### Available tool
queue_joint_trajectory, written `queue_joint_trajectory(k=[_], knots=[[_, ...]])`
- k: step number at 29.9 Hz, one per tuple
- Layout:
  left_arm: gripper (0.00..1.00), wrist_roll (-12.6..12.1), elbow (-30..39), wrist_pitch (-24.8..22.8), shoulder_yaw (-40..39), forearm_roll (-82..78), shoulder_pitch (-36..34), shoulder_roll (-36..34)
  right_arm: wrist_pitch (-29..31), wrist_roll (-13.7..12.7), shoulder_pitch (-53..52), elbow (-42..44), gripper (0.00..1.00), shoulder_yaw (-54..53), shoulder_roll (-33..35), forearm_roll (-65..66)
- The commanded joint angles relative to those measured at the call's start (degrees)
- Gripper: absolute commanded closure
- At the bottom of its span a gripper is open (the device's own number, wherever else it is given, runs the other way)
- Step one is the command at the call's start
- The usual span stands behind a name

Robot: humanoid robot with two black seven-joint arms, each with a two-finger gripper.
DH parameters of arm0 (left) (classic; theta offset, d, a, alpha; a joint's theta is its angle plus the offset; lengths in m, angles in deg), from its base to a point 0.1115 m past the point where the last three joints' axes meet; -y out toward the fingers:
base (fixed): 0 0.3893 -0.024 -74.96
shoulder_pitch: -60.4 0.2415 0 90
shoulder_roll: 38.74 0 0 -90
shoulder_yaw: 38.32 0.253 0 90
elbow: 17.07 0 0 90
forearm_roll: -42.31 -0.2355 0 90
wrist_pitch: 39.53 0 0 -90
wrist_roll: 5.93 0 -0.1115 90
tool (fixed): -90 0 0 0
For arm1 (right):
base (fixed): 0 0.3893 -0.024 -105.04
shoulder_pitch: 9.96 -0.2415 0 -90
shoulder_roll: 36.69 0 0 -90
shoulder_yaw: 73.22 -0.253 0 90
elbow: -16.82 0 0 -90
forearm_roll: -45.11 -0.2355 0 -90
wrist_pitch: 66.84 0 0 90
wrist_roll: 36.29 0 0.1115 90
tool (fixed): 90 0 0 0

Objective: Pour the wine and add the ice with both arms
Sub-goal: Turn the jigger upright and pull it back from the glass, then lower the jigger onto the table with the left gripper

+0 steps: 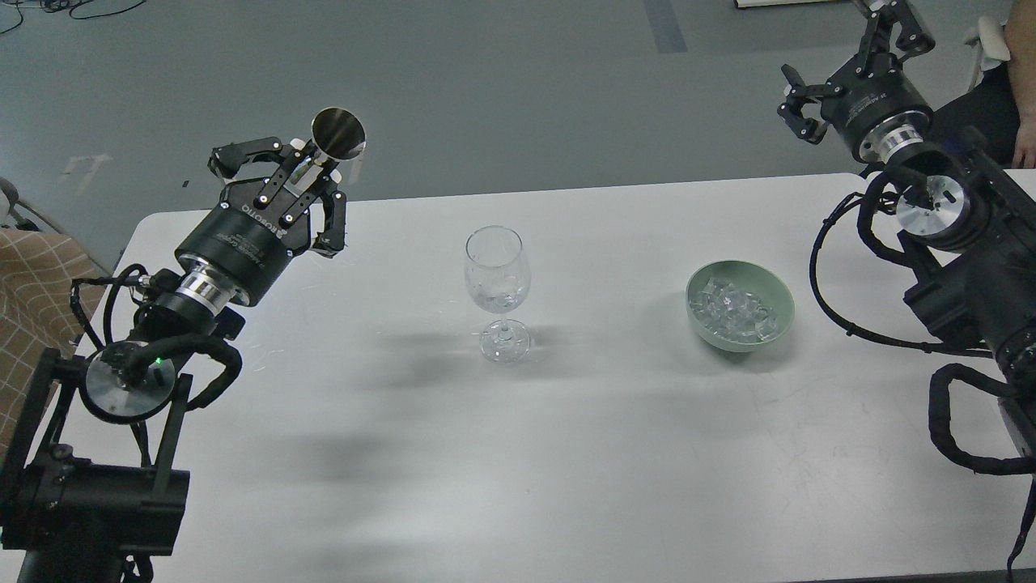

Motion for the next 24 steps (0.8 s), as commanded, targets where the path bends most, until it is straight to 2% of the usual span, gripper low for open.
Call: queue_joint_trajectory(k=[1,3,6,7,9,15,17,20,24], knots=[[0.9,0.06,-7.89,-0.27,-0.98,4.29,-1.07,0.14,-1.68,0.0,-0.04,-0.15,0.0,-0.01,0.05,0.08],[0.89,0.32,-12.3,-1.67,-0.98,5.79,-2.66,0.14,-2.3,0.0,-0.04,-0.07,0.0,0.08,0.05,0.09],[0.89,0.94,-21.52,-7.02,-0.9,5.97,-4.94,0.14,-2.39,0.0,-0.04,0.11,0.0,0.25,0.22,0.17],[0.89,1.29,-25.98,-10.08,-0.81,6.06,-6.25,0.14,-2.39,0.0,-0.04,0.11,0.0,0.43,0.22,0.17],[0.89,1.73,-30.59,-12.22,-0.81,6.15,-7.67,0.32,-2.48,0.0,0.05,0.2,0.0,0.43,0.22,0.26],[0.89,1.9,-39.19,-13.1,-0.9,9.04,-8.29,0.23,-2.57,0.0,0.23,0.28,0.0,0.43,0.22,0.26],[0.89,2.17,-40.0,-13.02,-0.9,9.48,-8.73,0.32,-2.57,0.0,0.23,0.37,0.0,0.43,0.22,0.26],[0.9,4.1,-40.18,-12.49,-0.9,10.28,-9.34,0.23,-3.01,0.0,0.32,0.29,0.0,0.43,0.22,0.26],[0.9,4.28,-43.59,-12.49,-0.9,11.68,-11.36,0.14,-3.8,0.09,0.32,0.46,0.0,-0.01,0.31,0.26]])
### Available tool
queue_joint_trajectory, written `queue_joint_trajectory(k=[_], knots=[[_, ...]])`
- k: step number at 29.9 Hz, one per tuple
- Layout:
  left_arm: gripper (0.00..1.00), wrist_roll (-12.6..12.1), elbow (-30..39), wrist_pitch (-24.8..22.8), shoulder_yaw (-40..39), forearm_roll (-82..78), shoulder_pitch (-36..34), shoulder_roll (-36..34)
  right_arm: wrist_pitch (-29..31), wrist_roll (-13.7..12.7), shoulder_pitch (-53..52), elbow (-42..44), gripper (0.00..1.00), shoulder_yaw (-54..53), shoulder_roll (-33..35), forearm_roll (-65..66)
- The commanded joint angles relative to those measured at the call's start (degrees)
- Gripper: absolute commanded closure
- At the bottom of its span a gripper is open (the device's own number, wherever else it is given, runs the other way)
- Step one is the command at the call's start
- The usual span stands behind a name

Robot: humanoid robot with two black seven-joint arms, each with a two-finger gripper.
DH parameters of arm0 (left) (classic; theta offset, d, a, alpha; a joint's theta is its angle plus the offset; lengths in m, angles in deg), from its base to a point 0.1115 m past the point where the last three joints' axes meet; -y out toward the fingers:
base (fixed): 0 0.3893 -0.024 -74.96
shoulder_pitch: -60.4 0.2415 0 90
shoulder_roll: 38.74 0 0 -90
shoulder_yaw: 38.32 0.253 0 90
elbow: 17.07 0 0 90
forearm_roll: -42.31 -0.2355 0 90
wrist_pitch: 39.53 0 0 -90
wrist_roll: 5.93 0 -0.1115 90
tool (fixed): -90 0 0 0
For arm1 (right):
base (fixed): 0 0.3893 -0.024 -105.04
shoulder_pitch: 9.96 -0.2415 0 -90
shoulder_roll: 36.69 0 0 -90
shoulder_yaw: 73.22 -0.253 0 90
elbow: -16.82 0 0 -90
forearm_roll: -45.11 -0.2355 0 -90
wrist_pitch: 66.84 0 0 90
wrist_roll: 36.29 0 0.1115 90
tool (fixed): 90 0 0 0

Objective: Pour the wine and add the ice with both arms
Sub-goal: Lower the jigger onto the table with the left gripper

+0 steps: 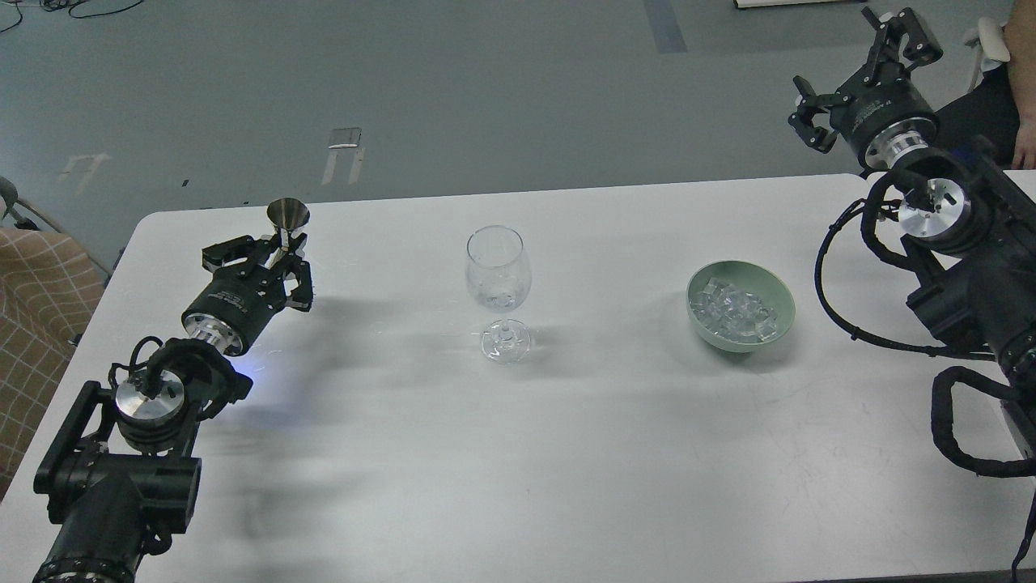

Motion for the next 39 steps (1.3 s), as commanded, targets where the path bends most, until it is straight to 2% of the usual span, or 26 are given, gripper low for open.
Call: queue_joint_trajectory(k=[1,5,9,19,24,39], knots=[[0.89,0.22,-3.6,0.04,0.02,0.87,-1.12,-0.09,-0.6,0.09,0.0,0.12,0.0,-0.29,0.17,0.0],[0.9,0.83,-6.33,0.48,0.1,0.96,-1.3,0.09,-0.61,0.09,-0.17,0.12,0.0,-0.29,0.78,0.0],[0.89,1.1,-6.51,4.6,0.19,0.96,-1.38,0.18,-0.69,0.27,-0.17,-0.05,0.0,-0.37,1.13,-0.09],[0.83,1.19,-6.43,5.93,0.46,0.96,-2.26,0.53,-0.69,0.35,-0.17,-0.32,0.0,-0.46,1.22,-0.18],[0.72,1.1,-6.43,6.11,0.46,0.96,-2.26,0.53,-0.69,0.27,-0.44,-0.32,0.0,-0.46,1.22,-0.09],[0.67,1.1,-6.43,6.11,0.72,0.96,-2.35,0.79,-0.69,0.27,-0.35,-0.32,0.0,-0.46,1.31,-0.09]])
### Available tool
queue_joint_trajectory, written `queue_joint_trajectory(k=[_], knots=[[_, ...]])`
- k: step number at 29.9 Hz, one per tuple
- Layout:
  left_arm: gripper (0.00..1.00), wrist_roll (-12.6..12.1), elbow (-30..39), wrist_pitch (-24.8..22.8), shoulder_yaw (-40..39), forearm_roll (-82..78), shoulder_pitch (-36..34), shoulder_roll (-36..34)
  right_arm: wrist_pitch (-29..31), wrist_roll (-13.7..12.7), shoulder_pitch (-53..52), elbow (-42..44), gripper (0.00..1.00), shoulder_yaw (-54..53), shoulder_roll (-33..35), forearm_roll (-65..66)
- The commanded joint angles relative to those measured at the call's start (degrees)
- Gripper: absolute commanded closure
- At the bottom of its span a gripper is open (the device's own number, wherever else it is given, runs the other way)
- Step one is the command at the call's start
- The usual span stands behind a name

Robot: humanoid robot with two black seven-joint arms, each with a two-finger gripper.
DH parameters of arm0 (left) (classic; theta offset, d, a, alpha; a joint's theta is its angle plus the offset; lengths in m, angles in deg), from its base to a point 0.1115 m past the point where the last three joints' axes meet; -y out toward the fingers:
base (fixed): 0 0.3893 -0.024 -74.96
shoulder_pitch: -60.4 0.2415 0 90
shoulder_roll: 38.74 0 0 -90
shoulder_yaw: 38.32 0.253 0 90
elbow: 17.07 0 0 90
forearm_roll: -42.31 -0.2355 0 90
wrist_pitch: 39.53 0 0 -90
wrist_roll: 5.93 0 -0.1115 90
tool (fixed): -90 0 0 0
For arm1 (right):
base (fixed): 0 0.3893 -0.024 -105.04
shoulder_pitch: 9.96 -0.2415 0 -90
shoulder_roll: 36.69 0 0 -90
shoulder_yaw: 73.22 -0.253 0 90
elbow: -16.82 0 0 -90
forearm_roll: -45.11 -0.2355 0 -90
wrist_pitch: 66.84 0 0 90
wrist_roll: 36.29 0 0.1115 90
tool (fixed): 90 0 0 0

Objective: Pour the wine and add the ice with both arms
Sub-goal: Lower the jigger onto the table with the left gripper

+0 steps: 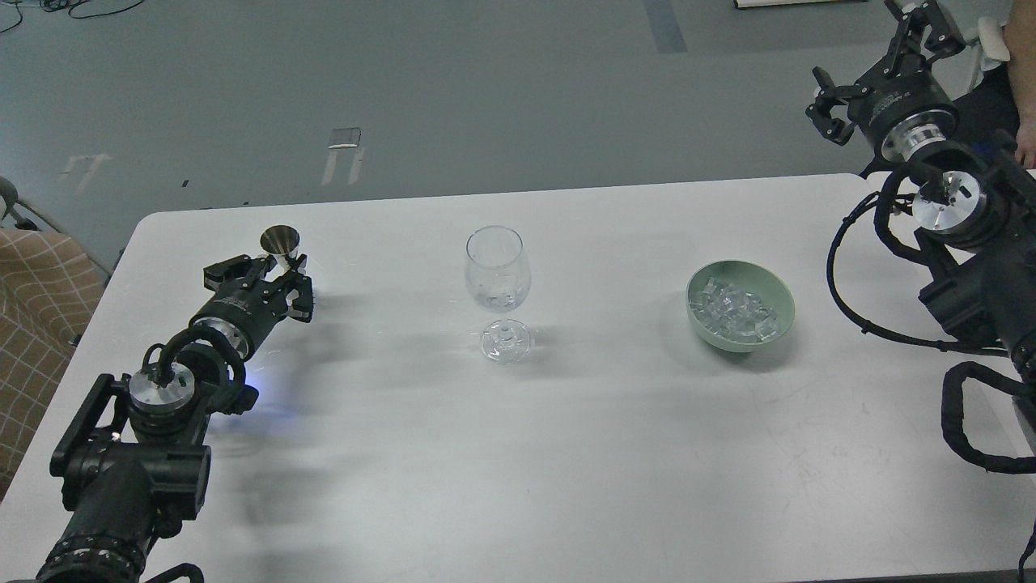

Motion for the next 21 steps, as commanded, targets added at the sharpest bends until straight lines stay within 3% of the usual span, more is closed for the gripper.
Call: queue_joint_trajectory(k=[1,21], knots=[[0.67,-0.01,0.0,-0.03,0.07,0.0,0.0,0.0,0.01,-0.01,-0.07,0.01,0.0,0.03,0.06,-0.04],[0.61,-0.28,0.52,-0.29,0.16,0.0,-0.18,-0.08,0.01,-0.01,-0.24,0.01,0.0,-0.06,0.06,-0.04]])
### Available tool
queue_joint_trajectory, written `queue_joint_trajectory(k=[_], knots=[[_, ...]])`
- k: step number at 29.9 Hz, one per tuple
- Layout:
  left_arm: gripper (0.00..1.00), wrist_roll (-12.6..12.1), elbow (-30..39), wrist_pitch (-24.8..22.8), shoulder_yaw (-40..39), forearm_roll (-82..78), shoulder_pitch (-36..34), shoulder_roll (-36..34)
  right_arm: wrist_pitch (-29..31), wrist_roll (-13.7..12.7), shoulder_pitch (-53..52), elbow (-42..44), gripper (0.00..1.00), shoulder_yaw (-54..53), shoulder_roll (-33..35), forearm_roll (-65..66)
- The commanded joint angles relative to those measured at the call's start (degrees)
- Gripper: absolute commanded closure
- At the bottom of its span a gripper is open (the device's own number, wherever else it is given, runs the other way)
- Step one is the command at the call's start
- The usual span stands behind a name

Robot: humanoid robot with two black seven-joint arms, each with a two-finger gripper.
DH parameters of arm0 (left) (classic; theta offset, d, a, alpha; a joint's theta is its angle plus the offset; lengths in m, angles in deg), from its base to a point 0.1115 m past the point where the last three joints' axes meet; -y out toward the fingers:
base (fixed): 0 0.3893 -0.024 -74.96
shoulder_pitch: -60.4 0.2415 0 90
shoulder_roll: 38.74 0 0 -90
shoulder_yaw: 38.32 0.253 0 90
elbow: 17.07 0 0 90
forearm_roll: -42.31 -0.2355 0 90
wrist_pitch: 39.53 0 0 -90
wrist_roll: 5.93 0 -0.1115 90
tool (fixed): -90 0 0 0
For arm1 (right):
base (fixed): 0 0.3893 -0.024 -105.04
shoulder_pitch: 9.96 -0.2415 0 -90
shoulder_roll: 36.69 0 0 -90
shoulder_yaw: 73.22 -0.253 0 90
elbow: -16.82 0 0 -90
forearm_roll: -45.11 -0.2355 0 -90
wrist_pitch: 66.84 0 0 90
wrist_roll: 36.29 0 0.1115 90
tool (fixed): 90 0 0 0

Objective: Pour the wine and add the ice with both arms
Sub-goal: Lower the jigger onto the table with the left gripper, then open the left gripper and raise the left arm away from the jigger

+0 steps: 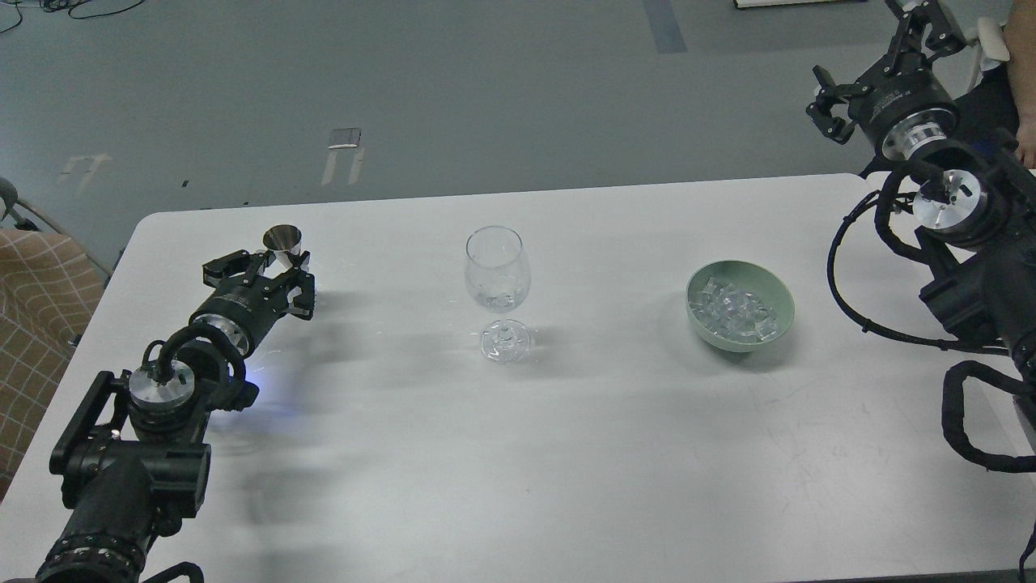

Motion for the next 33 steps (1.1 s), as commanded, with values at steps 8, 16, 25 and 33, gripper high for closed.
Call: queue_joint_trajectory(k=[8,16,25,33], knots=[[0.59,-0.1,0.02,-0.06,0.04,0.0,-0.01,-0.09,0.0,0.0,-0.03,0.01,0.0,0.03,0.0,-0.05],[0.52,-0.1,0.02,0.03,0.04,0.0,-0.01,-0.09,0.09,0.0,0.06,0.01,0.0,0.03,0.09,-0.05],[0.45,-0.27,0.2,0.21,-0.05,0.0,-0.28,-0.09,0.0,0.0,0.05,0.01,0.0,0.03,0.09,-0.05],[0.15,-0.36,1.86,2.57,0.21,-0.09,-1.07,-0.35,0.09,0.0,-0.03,0.01,0.0,-0.05,0.18,-0.05]])
